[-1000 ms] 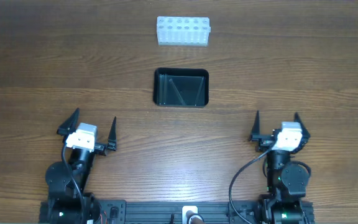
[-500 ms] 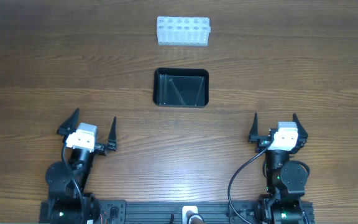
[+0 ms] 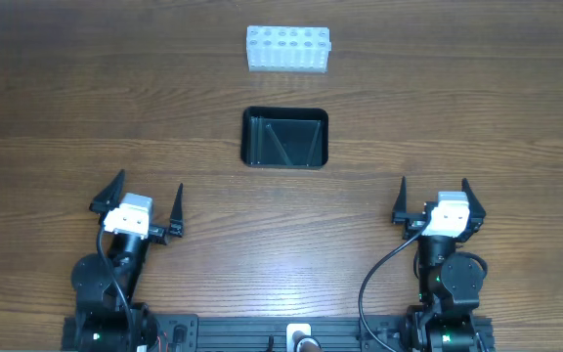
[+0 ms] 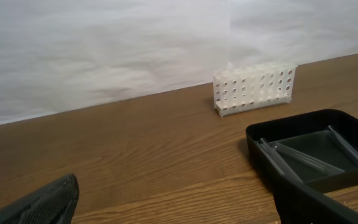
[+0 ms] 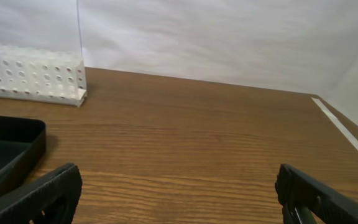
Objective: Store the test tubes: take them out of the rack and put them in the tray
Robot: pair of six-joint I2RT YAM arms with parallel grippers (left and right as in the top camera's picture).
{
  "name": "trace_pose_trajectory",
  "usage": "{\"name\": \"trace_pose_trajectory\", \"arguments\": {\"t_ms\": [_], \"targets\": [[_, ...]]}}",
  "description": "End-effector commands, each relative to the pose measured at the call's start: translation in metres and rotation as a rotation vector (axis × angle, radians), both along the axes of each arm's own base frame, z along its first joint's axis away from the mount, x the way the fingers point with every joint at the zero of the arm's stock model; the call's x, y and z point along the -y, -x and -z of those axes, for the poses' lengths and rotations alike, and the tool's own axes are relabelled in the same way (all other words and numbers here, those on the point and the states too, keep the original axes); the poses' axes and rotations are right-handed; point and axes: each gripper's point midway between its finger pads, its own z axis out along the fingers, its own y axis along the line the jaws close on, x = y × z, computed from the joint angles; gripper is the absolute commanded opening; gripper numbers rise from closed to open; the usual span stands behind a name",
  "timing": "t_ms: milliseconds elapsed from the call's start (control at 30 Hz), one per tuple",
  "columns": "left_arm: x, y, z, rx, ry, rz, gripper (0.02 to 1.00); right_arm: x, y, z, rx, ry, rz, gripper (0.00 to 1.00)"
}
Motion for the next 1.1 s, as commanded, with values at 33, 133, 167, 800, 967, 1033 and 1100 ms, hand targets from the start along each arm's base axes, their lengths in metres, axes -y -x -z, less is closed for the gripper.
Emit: {"name": "trace_pose_trajectory", "arguments": {"t_ms": [33, 133, 167, 800, 967, 1033, 1100], "targets": [[0.001, 0.0, 0.001, 0.005, -0.01, 0.009, 0.998, 0.01, 0.001, 0.001, 0.004, -0.016, 0.055, 0.989], [0.001, 0.0, 0.001, 0.005, -0.01, 0.009, 1.0, 0.01, 0.001, 0.001, 0.002, -0.016, 0.056, 0.993], [0.001, 0.0, 0.001, 0.005, -0.01, 0.009, 1.0, 0.011, 0.001, 0.001, 0.003, -0.016, 0.061, 0.993], [0.001, 0.0, 0.001, 0.005, -0.01, 0.009, 1.0, 0.023, 0.004, -0.001, 0.019, -0.049, 0.138, 0.993], [0.001, 0.0, 0.001, 0.005, -0.01, 0.009, 1.0, 0.023, 0.004, -0.001, 0.019, -0.049, 0.138, 0.991], [0.001, 0.0, 0.001, 0.005, -0.01, 0.009, 1.0, 0.023, 0.004, -0.001, 0.019, -0.049, 0.138, 0.991], [0.001, 0.0, 0.001, 0.005, -0.01, 0.009, 1.0, 0.023, 0.004, -0.001, 0.019, -0.049, 0.138, 0.993]]}}
